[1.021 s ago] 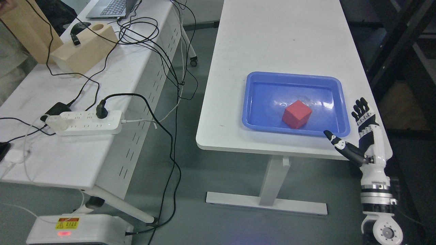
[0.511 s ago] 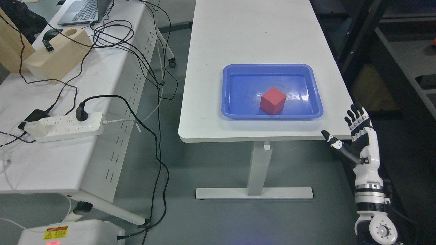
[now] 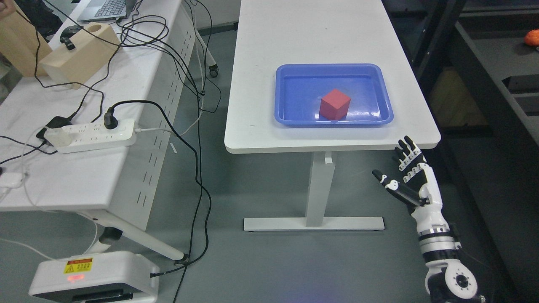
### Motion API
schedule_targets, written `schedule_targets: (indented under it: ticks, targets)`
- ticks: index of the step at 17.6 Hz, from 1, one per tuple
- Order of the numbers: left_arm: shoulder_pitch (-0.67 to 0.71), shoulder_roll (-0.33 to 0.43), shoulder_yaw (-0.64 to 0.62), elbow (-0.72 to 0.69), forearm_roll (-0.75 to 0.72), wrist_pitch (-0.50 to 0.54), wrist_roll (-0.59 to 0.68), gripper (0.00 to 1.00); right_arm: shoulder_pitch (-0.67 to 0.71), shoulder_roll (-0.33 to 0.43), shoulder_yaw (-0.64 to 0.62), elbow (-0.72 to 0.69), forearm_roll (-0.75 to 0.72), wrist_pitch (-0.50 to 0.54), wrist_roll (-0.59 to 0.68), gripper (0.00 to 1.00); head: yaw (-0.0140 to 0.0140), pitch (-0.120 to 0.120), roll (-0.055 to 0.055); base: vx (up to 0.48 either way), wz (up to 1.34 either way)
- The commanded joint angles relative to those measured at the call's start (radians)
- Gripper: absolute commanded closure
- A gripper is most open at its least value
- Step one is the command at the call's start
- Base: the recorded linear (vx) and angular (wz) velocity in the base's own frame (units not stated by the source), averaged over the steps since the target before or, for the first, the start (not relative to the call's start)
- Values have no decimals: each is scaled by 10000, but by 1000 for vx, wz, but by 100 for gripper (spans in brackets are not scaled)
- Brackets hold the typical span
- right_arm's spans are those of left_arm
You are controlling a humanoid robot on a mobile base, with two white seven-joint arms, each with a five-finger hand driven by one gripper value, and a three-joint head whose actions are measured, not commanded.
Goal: Pick pink block from left shelf to tray
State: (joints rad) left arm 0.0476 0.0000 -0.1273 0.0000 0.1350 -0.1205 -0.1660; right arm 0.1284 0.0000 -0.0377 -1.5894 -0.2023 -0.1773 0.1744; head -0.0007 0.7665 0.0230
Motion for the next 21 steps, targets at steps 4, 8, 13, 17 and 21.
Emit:
schedule_targets:
  ticks: [4, 8, 13, 17, 21]
  targets:
    - [0, 175, 0, -175, 0, 8, 4, 0, -72, -174, 837, 447, 105, -221, 449, 0, 0, 0, 0, -167, 56]
    - [0, 175, 0, -175, 0, 8, 4, 0, -41, -174, 868, 462, -1, -205, 1230, 0, 0, 0, 0, -184, 60]
    - [0, 175, 0, -175, 0, 23, 4, 0, -41, -174, 883, 462, -17, -312, 1463, 0, 0, 0, 0, -173, 58]
    - [0, 175, 0, -175, 0, 8, 4, 0, -56, -174, 868, 584, 44, -359, 805, 0, 0, 0, 0, -149, 48]
    - [0, 175, 0, -175, 0, 23, 4, 0, -56, -174, 868, 968, 136, -359, 664, 0, 0, 0, 0, -84, 16]
